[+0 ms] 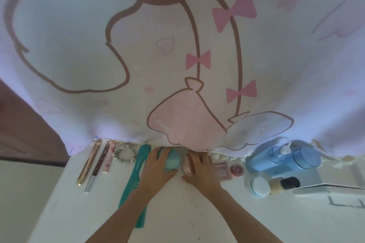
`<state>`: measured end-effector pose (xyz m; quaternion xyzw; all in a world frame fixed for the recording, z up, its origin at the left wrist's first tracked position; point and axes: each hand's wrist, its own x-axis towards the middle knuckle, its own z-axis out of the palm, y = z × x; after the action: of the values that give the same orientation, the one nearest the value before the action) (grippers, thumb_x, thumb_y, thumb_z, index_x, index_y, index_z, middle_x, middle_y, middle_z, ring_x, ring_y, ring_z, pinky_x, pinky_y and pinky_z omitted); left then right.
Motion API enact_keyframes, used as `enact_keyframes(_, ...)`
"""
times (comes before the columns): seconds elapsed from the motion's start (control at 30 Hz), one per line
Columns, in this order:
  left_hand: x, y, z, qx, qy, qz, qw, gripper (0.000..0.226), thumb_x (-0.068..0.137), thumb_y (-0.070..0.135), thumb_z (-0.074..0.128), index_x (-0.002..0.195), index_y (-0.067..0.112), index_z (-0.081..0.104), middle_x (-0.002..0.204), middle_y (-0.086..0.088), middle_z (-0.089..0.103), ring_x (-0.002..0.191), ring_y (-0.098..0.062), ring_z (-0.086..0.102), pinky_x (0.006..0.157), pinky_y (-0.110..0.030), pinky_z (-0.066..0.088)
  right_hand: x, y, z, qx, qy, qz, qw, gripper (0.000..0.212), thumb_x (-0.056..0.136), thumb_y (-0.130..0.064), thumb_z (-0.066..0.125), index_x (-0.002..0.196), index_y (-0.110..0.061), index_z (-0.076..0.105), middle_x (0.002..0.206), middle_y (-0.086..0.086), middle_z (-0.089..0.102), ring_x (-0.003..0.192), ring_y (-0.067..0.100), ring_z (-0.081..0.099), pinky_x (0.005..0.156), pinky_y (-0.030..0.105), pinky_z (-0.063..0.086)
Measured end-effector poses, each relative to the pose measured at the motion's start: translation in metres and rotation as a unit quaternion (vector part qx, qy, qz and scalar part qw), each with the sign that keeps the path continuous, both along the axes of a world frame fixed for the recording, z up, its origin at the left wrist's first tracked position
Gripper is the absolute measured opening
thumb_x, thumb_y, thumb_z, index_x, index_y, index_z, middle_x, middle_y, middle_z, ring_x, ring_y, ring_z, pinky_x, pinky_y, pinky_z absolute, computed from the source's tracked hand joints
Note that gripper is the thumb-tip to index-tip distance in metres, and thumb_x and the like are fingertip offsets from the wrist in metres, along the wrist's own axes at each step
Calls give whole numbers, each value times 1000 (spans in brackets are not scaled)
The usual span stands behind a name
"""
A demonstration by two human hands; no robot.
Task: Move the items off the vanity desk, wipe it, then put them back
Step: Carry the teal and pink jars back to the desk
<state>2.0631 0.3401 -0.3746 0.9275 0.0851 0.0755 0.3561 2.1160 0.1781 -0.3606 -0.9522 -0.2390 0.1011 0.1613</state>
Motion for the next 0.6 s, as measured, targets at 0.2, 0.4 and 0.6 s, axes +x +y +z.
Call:
enact_keyframes(0.2,-23,8,12,-4,46,27,999,66,69,24,78,128,16,48,128,-20,46,117,-38,44,96,-43,38,-21,-8,12,-22,-99,-7,995,83,36,-39,88,105,-16,50,98,12,64,81,30,66,61,31,56)
enact_keyframes(0.4,-56,12,33,17,69,35,997,68,76,50,55,132,13,44,141,-16,35,129,-33,31,103,-38,31,-52,-26,27,-88,-145,15,985,87,29,-53,87,101,-24,48,97,10,68,85,28,69,57,25,55)
enact_keyframes(0.6,-81,19,58,24,37,93,995,84,66,61,27,127,10,50,133,-16,44,123,-34,39,98,-41,37,-63,-19,46,-55,-163,37,984,61,55,-40,84,106,-17,60,115,17,59,106,34,60,80,37,54)
